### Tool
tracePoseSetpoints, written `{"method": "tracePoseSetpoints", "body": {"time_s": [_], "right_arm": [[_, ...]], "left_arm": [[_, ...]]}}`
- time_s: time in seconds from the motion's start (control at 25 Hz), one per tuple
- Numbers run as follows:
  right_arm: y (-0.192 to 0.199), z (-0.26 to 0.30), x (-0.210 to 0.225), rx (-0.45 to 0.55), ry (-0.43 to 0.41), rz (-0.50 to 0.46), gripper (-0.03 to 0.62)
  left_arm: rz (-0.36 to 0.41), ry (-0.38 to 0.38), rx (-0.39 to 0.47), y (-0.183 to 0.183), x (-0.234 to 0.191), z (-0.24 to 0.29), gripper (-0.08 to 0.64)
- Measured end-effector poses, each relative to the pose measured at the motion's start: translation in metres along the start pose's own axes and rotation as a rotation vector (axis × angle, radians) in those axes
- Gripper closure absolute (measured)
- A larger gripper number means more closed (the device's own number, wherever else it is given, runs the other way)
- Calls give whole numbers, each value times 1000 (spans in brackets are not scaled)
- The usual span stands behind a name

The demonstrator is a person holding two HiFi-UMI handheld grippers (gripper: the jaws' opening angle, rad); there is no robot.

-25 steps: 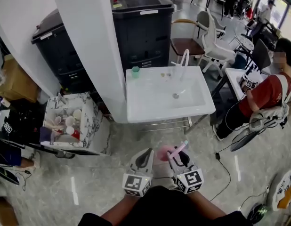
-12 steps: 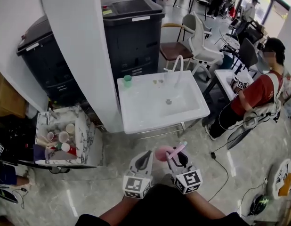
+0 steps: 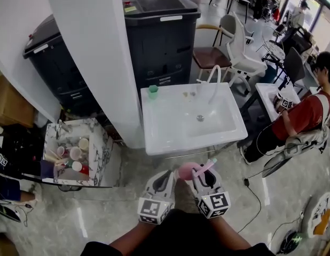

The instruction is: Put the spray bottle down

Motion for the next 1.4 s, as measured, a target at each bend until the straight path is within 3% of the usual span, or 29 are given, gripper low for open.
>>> {"method": "tracePoseSetpoints", "body": {"time_s": [0.24,0.4,0.56,0.88,1.4], "right_arm": [[-1,57,26,11,-73,14,453],[-6,103,42,-1,-143,-32,453],[-24,149,62,18,-200,-70,453],[-35,226,118,11,-238,-75,453],[-33,363,160,-89,-273,-118,453]], "left_arm": [[38,-42,3,-20,-28,50,540],[53,-79,-15,-30,-51,92,538],[13,-126,-39,-38,-76,138,540],[-14,-168,-28,-59,-103,217,540],[-31,-383,25,-93,-185,276,539]]}}
Point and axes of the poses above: the fingertips, and each gripper's own axes: z forward along the fingers, x to its right, y out of its underside, the point moved 4 cm from there along -z, backward along the fingers, and after that the axes turned 8 degrees about -z, right-handed, at the moved point
